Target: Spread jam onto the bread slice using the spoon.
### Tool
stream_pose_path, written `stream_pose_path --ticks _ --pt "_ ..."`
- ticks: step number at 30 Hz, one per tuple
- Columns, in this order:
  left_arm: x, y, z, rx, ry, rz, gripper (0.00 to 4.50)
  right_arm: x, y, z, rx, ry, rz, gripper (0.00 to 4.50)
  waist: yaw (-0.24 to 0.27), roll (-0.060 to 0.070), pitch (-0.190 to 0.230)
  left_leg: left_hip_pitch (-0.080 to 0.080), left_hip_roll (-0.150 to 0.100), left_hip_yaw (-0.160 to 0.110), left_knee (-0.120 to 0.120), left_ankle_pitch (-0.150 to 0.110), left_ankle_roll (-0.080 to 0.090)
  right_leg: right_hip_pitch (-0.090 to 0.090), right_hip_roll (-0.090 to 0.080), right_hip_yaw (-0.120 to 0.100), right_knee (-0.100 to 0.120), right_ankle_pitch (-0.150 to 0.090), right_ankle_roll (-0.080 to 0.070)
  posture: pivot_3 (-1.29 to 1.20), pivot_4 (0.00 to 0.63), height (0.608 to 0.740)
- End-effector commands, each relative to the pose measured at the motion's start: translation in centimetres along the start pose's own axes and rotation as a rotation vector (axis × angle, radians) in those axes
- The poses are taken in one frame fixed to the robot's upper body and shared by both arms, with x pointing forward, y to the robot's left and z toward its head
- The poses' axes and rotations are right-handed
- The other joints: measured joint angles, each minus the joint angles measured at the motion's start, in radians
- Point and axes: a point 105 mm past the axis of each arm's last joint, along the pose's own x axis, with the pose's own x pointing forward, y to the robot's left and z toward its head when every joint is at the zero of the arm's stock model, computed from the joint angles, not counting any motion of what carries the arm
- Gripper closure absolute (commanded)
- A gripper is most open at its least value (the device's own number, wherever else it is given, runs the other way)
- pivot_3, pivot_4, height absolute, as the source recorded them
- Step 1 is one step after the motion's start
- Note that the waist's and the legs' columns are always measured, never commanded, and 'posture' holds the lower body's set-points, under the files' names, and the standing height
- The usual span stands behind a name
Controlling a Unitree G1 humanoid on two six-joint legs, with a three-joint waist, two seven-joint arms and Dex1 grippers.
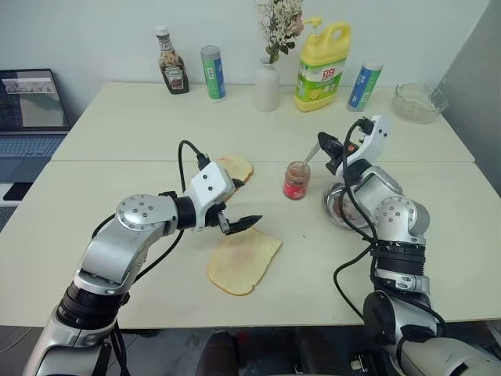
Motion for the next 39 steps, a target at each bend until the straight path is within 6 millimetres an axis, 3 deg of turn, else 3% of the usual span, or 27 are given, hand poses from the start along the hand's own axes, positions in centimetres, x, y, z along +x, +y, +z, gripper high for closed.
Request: stream_pose_path --ticks 1,17,39 --pt "0.0 0.1 0.9 0.037 -0.026 0.010 0.00 -0.1 0.7 1.8 0.060 -0.061 0.019 4.48 0.000 0.000 0.000 0.000 0.000 0.000 0.000 0.000 0.000 0.000 0.000 0.000 0.000 0.000 0.000 0.00 0.150 0.740" --pt "-0.2 0.4 0.8 0.031 -0.025 0.028 0.00 -0.2 -0.6 2.7 0.283 -0.101 -0.035 4.48 0.000 0.000 0.000 0.000 0.000 0.000 0.000 0.000 0.000 0.000 0.000 0.000 -0.001 0.000 0.000 0.00 0.150 0.740" --pt "-0.3 0.7 0.6 0.015 -0.034 0.043 0.00 -0.9 -0.6 2.9 0.393 -0.093 -0.008 4.48 -0.001 0.000 0.000 -0.001 0.000 0.000 -0.001 0.000 0.000 0.000 0.000 0.000 -0.002 0.000 0.000 0.00 0.150 0.740"
